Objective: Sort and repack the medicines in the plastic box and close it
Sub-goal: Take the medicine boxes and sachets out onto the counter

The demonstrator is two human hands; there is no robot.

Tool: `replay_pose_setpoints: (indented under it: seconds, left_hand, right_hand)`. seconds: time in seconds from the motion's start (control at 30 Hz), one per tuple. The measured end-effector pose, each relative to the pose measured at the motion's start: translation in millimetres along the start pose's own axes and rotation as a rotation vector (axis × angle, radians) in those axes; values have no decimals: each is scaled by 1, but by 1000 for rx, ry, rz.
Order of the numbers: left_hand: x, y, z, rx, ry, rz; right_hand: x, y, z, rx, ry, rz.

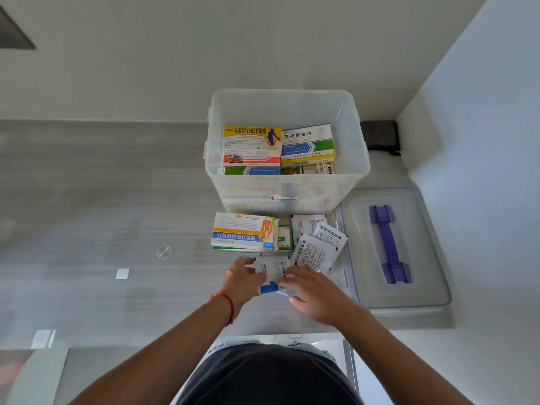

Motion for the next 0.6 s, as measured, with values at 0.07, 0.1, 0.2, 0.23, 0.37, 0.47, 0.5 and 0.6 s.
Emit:
replay_pose_setpoints:
  seconds: [0.07,0.1,0.2,0.23,0.37,0.47,0.5,0.6]
  left_hand:
    - [-7,-10,-2,-37,168,73]
    - [-12,-17,-5,-63,259,127]
    - [-36,-48,-16,-150,351,384]
    - [-50,-61,-22,-185,327,521]
    - [-124,-107,-60,-388,231,1051]
    - [-184,-109,-85,-555,264,1221]
    - [-202,-102,-90,-583,292,1216]
    - [-244,-64,-94,-575,482,1088]
  right_hand:
    - [0,-1,3,-25,-52,10]
    - [0,-1,2,-36,-67,7]
    - [7,0,-19,-48,-28,-24]
    - [10,1,-33,-65,5,-39]
    - [23,7,-127,-326,209,-125]
    - [23,27,-206,-615,292,-230]
    - [18,40,-227,-705,274,-218]
    - [-10,94,-264,-692,171,-19]
Point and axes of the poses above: each hand's wrist, its own y-axis towards the middle knuckle, its own z-axis out of the palm, x = y × z, the point moved 3 cm from there along y, towards the middle knuckle, and after that the axes turned 5 degrees about -z, right-handed, at the moved point
